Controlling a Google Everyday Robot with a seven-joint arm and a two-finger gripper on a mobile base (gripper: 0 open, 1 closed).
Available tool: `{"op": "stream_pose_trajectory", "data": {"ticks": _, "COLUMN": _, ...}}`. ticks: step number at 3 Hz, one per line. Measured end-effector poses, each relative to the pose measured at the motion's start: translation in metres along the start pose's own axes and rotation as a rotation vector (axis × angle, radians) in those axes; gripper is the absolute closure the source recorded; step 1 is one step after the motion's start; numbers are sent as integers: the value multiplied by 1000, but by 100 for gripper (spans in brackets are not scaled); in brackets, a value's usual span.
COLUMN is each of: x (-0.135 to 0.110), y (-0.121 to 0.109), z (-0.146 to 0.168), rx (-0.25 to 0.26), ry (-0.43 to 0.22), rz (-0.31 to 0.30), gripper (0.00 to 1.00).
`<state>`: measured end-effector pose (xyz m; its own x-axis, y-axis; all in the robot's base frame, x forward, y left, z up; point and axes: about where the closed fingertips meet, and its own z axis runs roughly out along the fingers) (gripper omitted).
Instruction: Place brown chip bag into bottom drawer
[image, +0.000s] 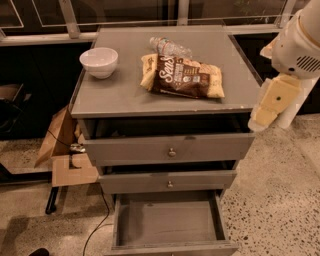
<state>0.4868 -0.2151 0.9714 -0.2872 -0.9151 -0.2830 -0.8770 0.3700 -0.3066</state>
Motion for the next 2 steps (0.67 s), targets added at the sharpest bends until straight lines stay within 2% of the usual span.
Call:
{"op": "stream_pose_trajectory", "data": {"ticks": 1, "x": -17, "y": -34, "z": 31, "rx": 38, "ry": -56, "rz": 62, "gripper": 0}}
{"op": "stream_pose_trajectory", "data": {"ticks": 2, "x": -33, "y": -54, "z": 57, "rx": 41, "ry": -100, "rz": 85, "gripper": 0}}
